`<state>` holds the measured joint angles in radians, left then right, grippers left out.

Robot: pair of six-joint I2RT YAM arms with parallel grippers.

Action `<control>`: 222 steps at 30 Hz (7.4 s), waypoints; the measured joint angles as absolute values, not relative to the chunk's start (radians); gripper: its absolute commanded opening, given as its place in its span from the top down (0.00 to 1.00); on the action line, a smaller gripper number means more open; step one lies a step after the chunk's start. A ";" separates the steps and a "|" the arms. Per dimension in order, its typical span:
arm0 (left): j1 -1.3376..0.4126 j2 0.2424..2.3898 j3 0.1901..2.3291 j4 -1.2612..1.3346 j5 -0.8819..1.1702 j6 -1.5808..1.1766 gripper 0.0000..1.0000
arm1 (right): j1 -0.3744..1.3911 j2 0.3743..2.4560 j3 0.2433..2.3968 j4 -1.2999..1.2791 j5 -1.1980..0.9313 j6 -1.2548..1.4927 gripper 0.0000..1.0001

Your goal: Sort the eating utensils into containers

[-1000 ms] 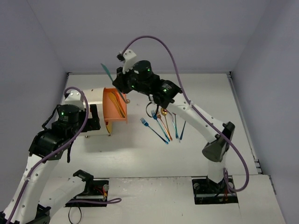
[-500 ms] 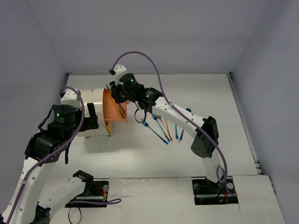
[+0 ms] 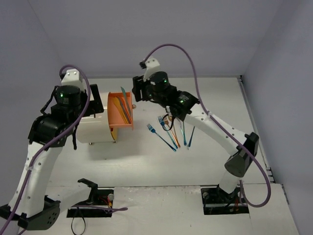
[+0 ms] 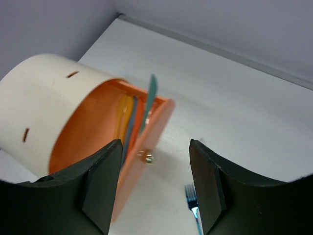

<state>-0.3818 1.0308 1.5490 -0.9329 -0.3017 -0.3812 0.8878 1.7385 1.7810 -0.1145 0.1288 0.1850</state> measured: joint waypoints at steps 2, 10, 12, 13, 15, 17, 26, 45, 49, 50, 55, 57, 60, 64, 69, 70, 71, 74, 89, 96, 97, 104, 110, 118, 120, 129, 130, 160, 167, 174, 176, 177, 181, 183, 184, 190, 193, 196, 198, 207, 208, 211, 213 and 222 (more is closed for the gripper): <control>-0.339 1.078 1.593 -0.923 -0.293 -0.378 0.07 | 0.834 1.684 1.737 -0.109 0.128 0.202 0.46; -0.244 1.237 1.632 -0.836 -0.175 -0.347 0.07 | 0.725 1.654 1.627 -0.103 0.121 0.219 0.46; -0.255 1.285 1.668 -0.807 -0.149 -0.326 0.07 | 0.720 1.654 1.594 -0.102 0.111 0.227 0.46; -0.261 1.312 1.692 -0.790 -0.139 -0.315 0.07 | 0.719 1.654 1.577 -0.103 0.106 0.231 0.46; -0.281 1.378 1.748 -0.761 -0.144 -0.277 0.07 | 0.706 1.649 1.540 -0.100 0.099 0.237 0.46; -0.300 1.449 1.814 -0.722 -0.157 -0.241 0.07 | 0.688 1.631 1.491 -0.105 0.096 0.244 0.46; -0.381 1.804 2.097 -0.648 -0.293 -0.046 0.07 | 0.653 1.456 1.316 -0.116 0.088 0.274 0.45; -0.410 2.039 2.210 -0.844 -0.388 0.131 0.07 | 0.653 1.267 1.134 -0.117 0.088 0.302 0.44; -0.410 2.039 2.210 -0.897 -0.398 0.137 0.07 | 0.653 1.261 1.122 -0.117 0.088 0.313 0.45; -0.410 2.039 2.210 -0.907 -0.401 0.138 0.07 | 0.653 1.260 1.120 -0.117 0.088 0.314 0.45; -0.410 2.039 2.210 -0.925 -0.412 0.139 0.07 | 0.653 1.257 1.108 -0.116 0.088 0.317 0.44; -0.410 2.039 2.210 -0.930 -0.417 0.139 0.07 | 0.653 1.254 1.103 -0.117 0.088 0.318 0.44; -0.407 2.039 2.210 -0.942 -0.424 0.139 0.07 | 0.653 1.248 1.095 -0.116 0.088 0.321 0.44; -0.404 2.039 2.209 -0.954 -0.428 0.138 0.07 | 0.653 1.240 1.088 -0.117 0.088 0.325 0.44; -0.400 2.039 2.195 -0.968 -0.445 0.138 0.07 | 0.653 1.237 1.087 -0.116 0.088 0.325 0.44; -0.397 2.039 2.194 -0.972 -0.445 0.138 0.07 | 0.653 1.236 1.087 -0.116 0.088 0.325 0.44; -0.393 2.038 2.194 -0.975 -0.446 0.137 0.07 | 0.653 1.236 1.087 -0.117 0.088 0.325 0.44; -0.383 2.034 2.193 -0.985 -0.447 0.135 0.07 | 0.653 1.236 1.087 -0.117 0.088 0.325 0.44; -0.334 1.960 2.133 -1.009 -0.445 0.094 0.07 | 0.653 1.236 1.087 -0.117 0.088 0.325 0.44; -0.321 1.941 2.128 -1.016 -0.431 0.082 0.07 | 0.653 1.236 1.087 -0.117 0.088 0.324 0.44; -0.321 1.935 2.123 -1.016 -0.427 0.077 0.07 | 0.653 1.237 1.087 -0.116 0.088 0.324 0.44; -0.321 1.900 2.088 -1.025 -0.407 0.057 0.07 | 0.653 1.240 1.087 -0.116 0.088 0.324 0.44; -0.321 1.900 2.095 -1.026 -0.374 0.035 0.07 | 0.653 1.240 1.087 -0.116 0.087 0.322 0.44; -0.335 1.900 2.112 -1.025 -0.318 -0.008 0.07 | 0.653 1.240 1.087 -0.117 0.086 0.322 0.44; -0.340 1.900 2.095 -1.025 -0.316 -0.015 0.07 | 0.653 1.240 1.087 -0.116 0.086 0.322 0.44; -0.345 1.895 1.999 -1.015 -0.330 -0.039 0.07 | 0.653 1.240 1.087 -0.116 0.085 0.322 0.44; -0.346 1.892 1.994 -1.013 -0.332 -0.041 0.07 | 0.653 1.240 1.087 -0.116 0.085 0.322 0.44; -0.346 1.774 1.895 -1.004 -0.315 -0.084 0.07 | 0.653 1.240 1.087 -0.116 0.085 0.326 0.44; -0.346 1.774 1.888 -0.995 -0.323 -0.084 0.07 | 0.653 1.240 1.087 -0.116 0.080 0.325 0.44; -0.348 1.774 1.881 -0.988 -0.340 -0.087 0.07 | 0.653 1.240 1.087 -0.116 0.078 0.325 0.44; -0.348 1.774 1.876 -0.982 -0.348 -0.089 0.07 | 0.653 1.240 1.087 -0.116 0.078 0.325 0.44; -0.348 1.774 1.873 -0.979 -0.353 -0.089 0.07 | 0.653 1.240 1.087 -0.116 0.078 0.325 0.44; -0.348 1.774 1.868 -0.977 -0.371 -0.091 0.07 | 0.653 1.240 1.087 -0.116 0.078 0.325 0.44; -0.348 1.774 1.867 -0.978 -0.374 -0.091 0.07 | 0.653 1.241 1.087 -0.116 0.078 0.325 0.44; -0.348 1.774 1.867 -0.978 -0.376 -0.092 0.07 | 0.653 1.241 1.087 -0.116 0.078 0.325 0.44; -0.352 1.774 1.866 -0.981 -0.386 -0.095 0.07 | 0.653 1.241 1.087 -0.116 0.078 0.325 0.44; -0.359 1.774 1.866 -0.987 -0.394 -0.093 0.07 | 0.653 1.241 1.087 -0.116 0.078 0.325 0.44; -0.362 1.774 1.866 -0.991 -0.398 -0.084 0.07 | 0.653 1.241 1.087 -0.116 0.078 0.325 0.44; -0.364 1.774 1.866 -0.993 -0.401 -0.073 0.07 | 0.653 1.241 1.087 -0.116 0.078 0.325 0.44; -0.368 1.774 1.866 -1.011 -0.427 -0.033 0.07 | 0.653 1.241 1.087 -0.116 0.078 0.320 0.43; -0.368 1.774 1.866 -1.012 -0.427 -0.033 0.07 | 0.653 1.241 1.087 -0.116 0.078 0.318 0.43; -0.368 1.774 1.893 -1.027 -0.419 -0.036 0.07 | 0.653 1.242 1.094 -0.119 0.069 0.310 0.43; -0.368 1.773 1.944 -1.035 -0.408 -0.045 0.07 | 0.653 1.254 1.118 -0.122 0.053 0.303 0.43; -0.363 1.609 2.067 -1.029 -0.381 -0.114 0.07 | 0.656 1.408 1.293 -0.107 -0.101 0.230 0.43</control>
